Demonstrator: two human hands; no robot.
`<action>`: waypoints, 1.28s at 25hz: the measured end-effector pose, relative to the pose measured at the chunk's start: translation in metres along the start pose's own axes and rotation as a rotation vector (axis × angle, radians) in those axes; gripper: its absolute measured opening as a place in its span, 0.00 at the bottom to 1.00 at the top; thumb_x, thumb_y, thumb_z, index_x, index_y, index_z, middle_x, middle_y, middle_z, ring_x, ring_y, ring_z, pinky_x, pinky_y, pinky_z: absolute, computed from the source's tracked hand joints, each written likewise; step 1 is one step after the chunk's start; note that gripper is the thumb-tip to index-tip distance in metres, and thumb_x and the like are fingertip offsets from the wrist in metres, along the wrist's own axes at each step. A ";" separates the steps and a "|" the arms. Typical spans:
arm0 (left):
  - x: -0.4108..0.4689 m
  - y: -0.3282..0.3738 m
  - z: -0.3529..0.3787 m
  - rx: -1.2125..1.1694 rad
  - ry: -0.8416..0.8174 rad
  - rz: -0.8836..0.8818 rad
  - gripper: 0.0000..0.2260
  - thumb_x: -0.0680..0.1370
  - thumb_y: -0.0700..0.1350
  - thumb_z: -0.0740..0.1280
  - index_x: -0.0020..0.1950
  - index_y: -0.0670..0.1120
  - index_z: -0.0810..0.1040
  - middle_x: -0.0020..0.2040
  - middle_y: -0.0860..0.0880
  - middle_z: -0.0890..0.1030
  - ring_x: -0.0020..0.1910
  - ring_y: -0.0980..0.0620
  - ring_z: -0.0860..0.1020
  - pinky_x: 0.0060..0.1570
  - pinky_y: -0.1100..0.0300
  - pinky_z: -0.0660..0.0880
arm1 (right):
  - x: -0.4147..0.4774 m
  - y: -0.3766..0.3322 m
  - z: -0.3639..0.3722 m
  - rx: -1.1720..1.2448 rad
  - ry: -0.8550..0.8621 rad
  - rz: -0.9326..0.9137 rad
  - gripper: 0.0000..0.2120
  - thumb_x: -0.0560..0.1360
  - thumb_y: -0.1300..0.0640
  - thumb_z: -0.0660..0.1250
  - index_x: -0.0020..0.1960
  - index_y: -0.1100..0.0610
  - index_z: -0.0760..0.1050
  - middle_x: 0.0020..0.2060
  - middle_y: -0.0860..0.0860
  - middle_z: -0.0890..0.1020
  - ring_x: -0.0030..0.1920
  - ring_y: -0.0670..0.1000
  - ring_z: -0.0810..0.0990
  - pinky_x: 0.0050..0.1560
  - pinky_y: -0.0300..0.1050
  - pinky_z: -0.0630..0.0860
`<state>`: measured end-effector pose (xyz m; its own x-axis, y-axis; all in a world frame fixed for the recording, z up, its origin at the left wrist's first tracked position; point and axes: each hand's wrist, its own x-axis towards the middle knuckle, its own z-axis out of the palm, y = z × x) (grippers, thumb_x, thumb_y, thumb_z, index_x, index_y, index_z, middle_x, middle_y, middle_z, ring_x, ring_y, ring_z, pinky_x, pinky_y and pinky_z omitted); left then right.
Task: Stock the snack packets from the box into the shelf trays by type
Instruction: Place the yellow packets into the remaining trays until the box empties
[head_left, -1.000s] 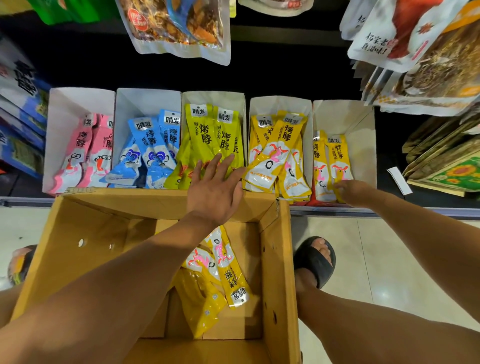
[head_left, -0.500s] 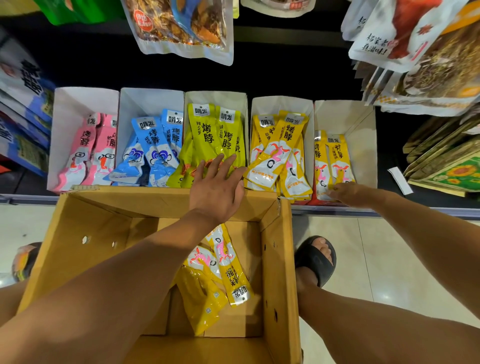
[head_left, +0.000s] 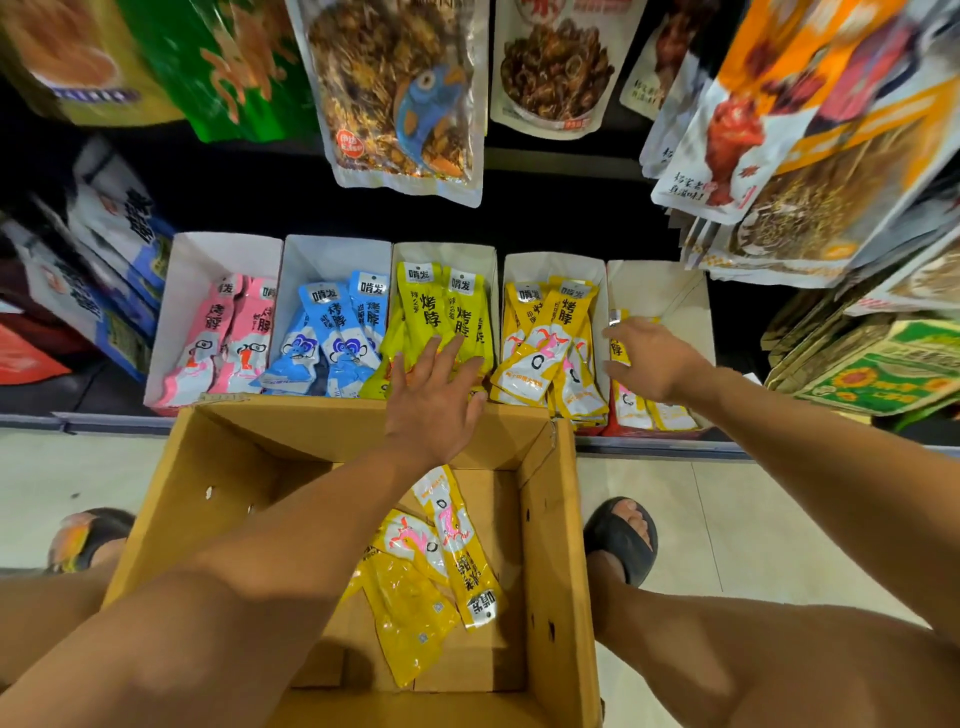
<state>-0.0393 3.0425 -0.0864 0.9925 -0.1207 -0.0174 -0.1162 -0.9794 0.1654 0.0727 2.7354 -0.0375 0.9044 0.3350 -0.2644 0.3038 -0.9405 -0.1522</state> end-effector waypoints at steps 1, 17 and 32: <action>-0.008 -0.002 -0.009 0.000 0.014 0.003 0.28 0.82 0.62 0.44 0.79 0.55 0.64 0.84 0.49 0.55 0.83 0.44 0.48 0.76 0.31 0.49 | -0.007 -0.015 -0.006 0.002 0.036 -0.029 0.27 0.80 0.47 0.64 0.76 0.56 0.65 0.74 0.57 0.67 0.73 0.60 0.66 0.71 0.55 0.68; -0.249 -0.117 -0.028 0.137 -0.103 -0.130 0.29 0.82 0.63 0.43 0.80 0.57 0.66 0.84 0.49 0.56 0.83 0.43 0.50 0.76 0.31 0.47 | -0.108 -0.245 0.078 0.307 -0.033 -0.011 0.27 0.79 0.48 0.65 0.75 0.56 0.66 0.71 0.57 0.68 0.71 0.60 0.68 0.70 0.51 0.67; -0.323 -0.196 -0.007 0.137 -0.085 -0.127 0.26 0.78 0.62 0.59 0.73 0.54 0.76 0.80 0.49 0.65 0.83 0.46 0.52 0.77 0.34 0.52 | -0.130 -0.314 0.251 0.300 -0.607 0.069 0.30 0.78 0.51 0.66 0.77 0.55 0.62 0.72 0.58 0.70 0.69 0.58 0.72 0.62 0.46 0.73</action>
<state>-0.3370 3.2749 -0.1062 0.9935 -0.0021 -0.1134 0.0003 -0.9998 0.0213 -0.2157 3.0014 -0.1941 0.5639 0.3299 -0.7571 0.0762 -0.9336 -0.3500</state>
